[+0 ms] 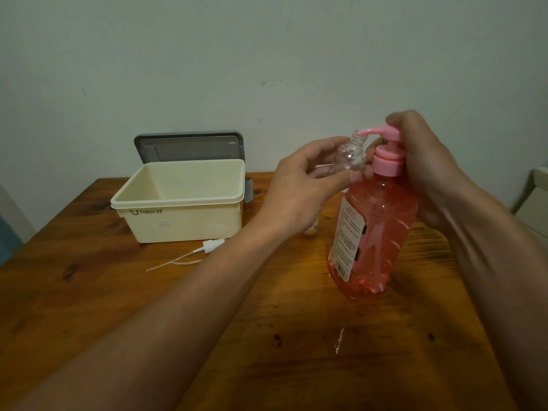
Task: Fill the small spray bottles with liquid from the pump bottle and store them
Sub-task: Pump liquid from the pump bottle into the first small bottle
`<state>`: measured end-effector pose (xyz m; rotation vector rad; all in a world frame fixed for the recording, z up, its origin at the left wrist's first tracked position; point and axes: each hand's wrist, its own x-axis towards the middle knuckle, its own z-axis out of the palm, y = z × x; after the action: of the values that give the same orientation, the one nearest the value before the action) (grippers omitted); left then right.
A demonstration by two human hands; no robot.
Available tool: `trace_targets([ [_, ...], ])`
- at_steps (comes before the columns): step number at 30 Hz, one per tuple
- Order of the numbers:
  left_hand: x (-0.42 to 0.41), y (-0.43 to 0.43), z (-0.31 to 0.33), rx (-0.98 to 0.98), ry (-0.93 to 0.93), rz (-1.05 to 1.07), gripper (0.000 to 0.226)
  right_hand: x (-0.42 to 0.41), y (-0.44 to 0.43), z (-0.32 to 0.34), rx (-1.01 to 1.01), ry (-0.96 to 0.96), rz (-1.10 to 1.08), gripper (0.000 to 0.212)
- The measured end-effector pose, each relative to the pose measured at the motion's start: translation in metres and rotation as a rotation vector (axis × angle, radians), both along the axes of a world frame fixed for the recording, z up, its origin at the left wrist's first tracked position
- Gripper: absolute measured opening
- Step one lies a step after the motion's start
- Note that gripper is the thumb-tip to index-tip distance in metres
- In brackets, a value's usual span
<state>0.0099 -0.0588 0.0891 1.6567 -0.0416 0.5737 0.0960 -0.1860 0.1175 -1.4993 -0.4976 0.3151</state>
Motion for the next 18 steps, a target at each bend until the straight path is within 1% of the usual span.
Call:
trace_targets([
  [3, 0.0, -0.0011, 0.001, 0.0, -0.006, 0.007, 0.054, -0.0031, -0.0004, 0.0019, -0.001, 0.014, -0.017, 0.061],
  [6, -0.0009, -0.0017, 0.0015, -0.001, -0.001, 0.021, 0.053, -0.005, -0.001, 0.0034, 0.019, 0.027, -0.017, 0.064],
  [10, -0.0016, -0.0024, 0.0005, -0.007, 0.01, 0.013, 0.048, -0.0039, -0.0012, 0.0037, 0.02, 0.024, -0.006, 0.056],
  [15, -0.0009, -0.0014, -0.0009, -0.018, 0.029, 0.005, 0.049, -0.0024, -0.0018, 0.0019, 0.016, 0.009, 0.013, 0.05],
  [18, -0.0004, 0.0, 0.0019, -0.026, 0.021, -0.007, 0.052, -0.0047, -0.0018, 0.0024, 0.002, 0.013, -0.012, 0.055],
])
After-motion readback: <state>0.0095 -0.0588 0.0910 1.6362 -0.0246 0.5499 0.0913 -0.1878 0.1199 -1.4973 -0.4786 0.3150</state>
